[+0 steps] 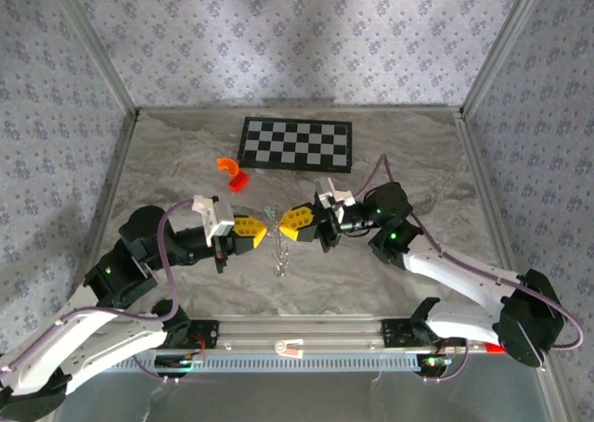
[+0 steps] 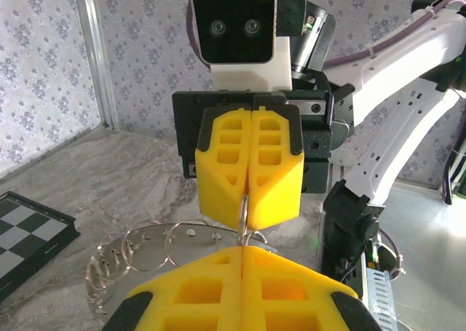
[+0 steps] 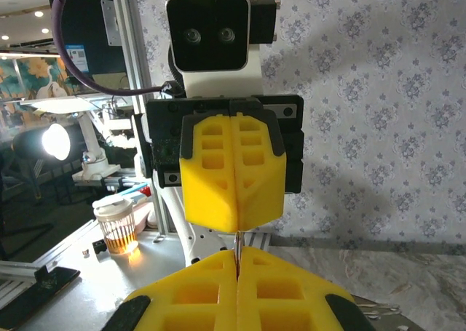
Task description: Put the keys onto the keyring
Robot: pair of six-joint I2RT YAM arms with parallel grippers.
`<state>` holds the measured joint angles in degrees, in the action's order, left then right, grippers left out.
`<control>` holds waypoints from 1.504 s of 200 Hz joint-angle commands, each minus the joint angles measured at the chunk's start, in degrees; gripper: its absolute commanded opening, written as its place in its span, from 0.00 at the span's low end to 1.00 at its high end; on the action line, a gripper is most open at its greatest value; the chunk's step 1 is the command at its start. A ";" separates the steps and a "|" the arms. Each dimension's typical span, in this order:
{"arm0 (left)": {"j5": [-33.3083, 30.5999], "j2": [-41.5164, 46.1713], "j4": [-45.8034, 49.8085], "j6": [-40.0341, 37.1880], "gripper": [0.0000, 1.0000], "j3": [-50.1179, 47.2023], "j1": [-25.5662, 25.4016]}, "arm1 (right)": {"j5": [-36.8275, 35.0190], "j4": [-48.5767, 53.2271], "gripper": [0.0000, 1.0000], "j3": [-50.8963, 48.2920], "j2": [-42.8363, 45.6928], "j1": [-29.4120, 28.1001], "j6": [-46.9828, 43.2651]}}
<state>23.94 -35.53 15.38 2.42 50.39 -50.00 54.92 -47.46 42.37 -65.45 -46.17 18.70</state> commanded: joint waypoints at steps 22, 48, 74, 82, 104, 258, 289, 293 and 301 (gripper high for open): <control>7.17 -0.25 -3.50 0.85 0.15 -1.58 0.34 | -0.75 -3.38 0.00 2.49 0.03 -0.12 0.81; 9.47 0.02 -5.87 2.50 0.22 -2.31 0.38 | -1.34 -3.42 0.00 2.38 -0.03 0.01 0.81; 9.26 -0.41 -6.73 3.28 0.23 -2.42 0.34 | -1.39 -3.51 0.00 2.54 -0.10 -0.06 0.90; 9.17 -0.57 -6.91 3.30 0.23 -2.33 0.39 | -1.48 -3.51 0.00 2.46 -0.07 -0.06 0.90; 9.60 -1.26 -7.42 3.65 0.24 -2.23 0.41 | -1.87 -3.51 0.00 2.36 -0.03 -0.04 0.81; 12.35 -4.59 -15.58 7.95 0.30 -5.32 -0.62 | -6.78 -3.38 0.00 0.20 0.67 0.55 -0.53; 11.99 -4.54 -14.97 7.72 0.30 -5.31 -0.76 | -7.37 -4.09 0.00 -0.19 1.02 0.83 -0.25; 11.78 -4.34 -14.74 7.57 0.30 -5.17 -0.72 | -7.45 -4.13 0.00 -0.26 1.11 0.83 -0.31; 11.30 -3.67 -14.15 7.22 0.30 -4.96 -0.76 | -7.45 -4.13 0.00 -0.27 1.18 0.92 -0.25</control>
<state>35.31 -40.62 2.28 9.74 44.71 -50.39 48.60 -48.23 42.13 -65.56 -45.54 18.65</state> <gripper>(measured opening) 0.300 0.052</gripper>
